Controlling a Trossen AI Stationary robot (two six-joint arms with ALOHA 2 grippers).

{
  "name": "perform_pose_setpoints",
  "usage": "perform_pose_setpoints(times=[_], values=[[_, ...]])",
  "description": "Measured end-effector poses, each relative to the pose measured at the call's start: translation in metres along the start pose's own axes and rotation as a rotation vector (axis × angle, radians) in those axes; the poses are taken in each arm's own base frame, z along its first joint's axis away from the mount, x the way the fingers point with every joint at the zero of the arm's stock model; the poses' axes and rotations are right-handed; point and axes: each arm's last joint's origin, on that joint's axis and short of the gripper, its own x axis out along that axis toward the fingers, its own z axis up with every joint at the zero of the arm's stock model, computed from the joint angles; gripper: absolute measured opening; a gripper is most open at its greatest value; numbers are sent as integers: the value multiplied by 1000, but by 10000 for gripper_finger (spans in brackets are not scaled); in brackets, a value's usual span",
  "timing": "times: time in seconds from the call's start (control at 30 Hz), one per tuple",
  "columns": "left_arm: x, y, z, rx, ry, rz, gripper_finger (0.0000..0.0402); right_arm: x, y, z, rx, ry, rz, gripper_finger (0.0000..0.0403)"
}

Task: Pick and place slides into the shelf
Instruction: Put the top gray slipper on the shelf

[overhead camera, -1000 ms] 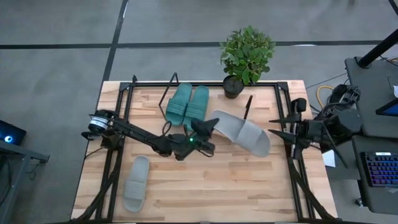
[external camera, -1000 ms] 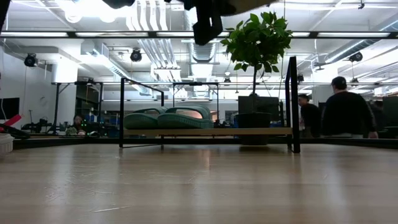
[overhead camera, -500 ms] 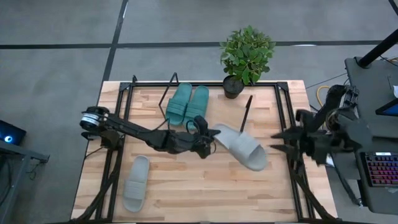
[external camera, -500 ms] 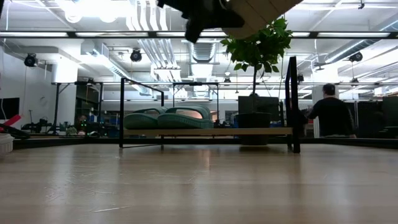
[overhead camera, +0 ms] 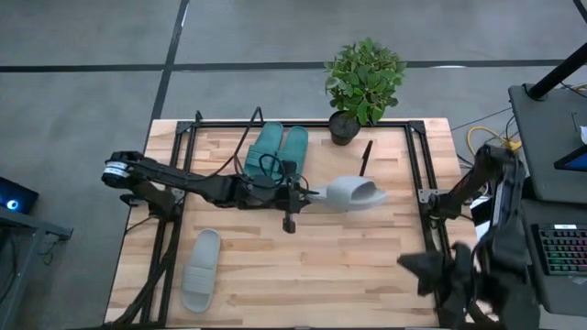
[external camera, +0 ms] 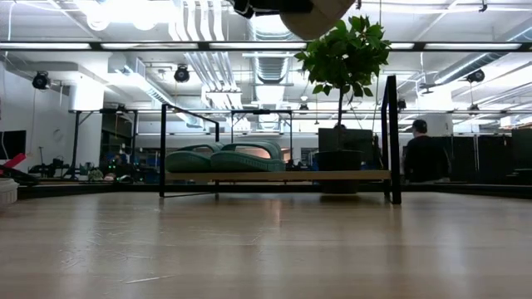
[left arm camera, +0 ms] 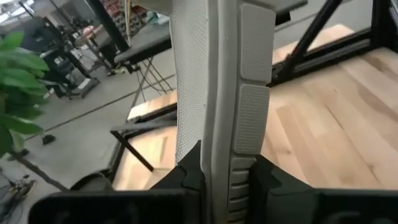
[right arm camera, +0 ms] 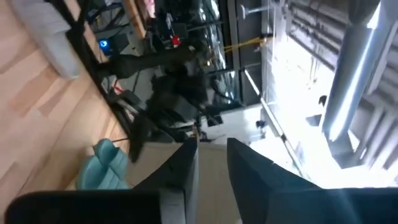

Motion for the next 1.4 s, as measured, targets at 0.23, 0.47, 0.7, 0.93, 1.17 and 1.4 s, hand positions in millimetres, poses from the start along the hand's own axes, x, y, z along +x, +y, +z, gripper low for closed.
perform_pose_setpoints(times=[0.23,0.47,0.7,0.93,1.17,1.4], values=[[2,-3,-6,24,54,-2,32,-3,30,16,-16,-6,-1,62],[-1,-10,-19,64,199,-8,32,-3,31,11,105,-5,-1,113],[-5,-26,-28,85,222,-11,32,11,30,6,241,39,-18,207],[-11,-39,-22,165,225,29,32,37,21,-1,309,120,-54,250],[-14,-44,-20,217,236,48,32,62,24,-4,392,69,99,242],[-15,-45,-22,235,260,62,32,62,27,-12,362,84,129,237]])
